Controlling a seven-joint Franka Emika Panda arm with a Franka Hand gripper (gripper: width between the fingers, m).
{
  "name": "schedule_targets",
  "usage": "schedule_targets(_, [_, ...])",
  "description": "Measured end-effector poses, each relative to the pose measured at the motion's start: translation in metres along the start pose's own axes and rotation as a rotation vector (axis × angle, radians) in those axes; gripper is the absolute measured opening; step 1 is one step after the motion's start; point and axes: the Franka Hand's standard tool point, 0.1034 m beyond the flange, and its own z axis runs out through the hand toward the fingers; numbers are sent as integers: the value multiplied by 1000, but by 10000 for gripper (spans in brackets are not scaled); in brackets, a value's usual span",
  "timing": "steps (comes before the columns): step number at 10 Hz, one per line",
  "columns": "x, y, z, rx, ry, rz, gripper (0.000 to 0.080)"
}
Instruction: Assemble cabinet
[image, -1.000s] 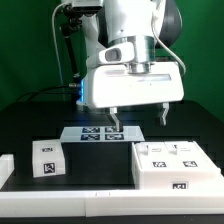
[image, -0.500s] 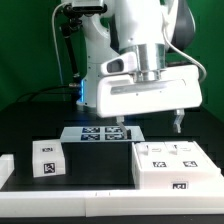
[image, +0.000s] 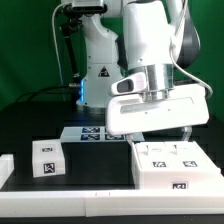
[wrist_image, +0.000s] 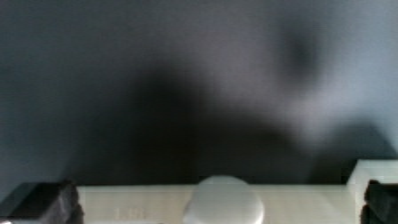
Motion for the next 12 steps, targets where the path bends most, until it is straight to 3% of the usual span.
schedule_targets(4, [-8,2,2,-3,-12,8,797])
schedule_targets(6, [-9,12,12,-7,-5,19,797])
schedule_targets(9, [4,12,18,-4,6,25,797])
schedule_targets(12, [4,9,20,0,-4,25,797])
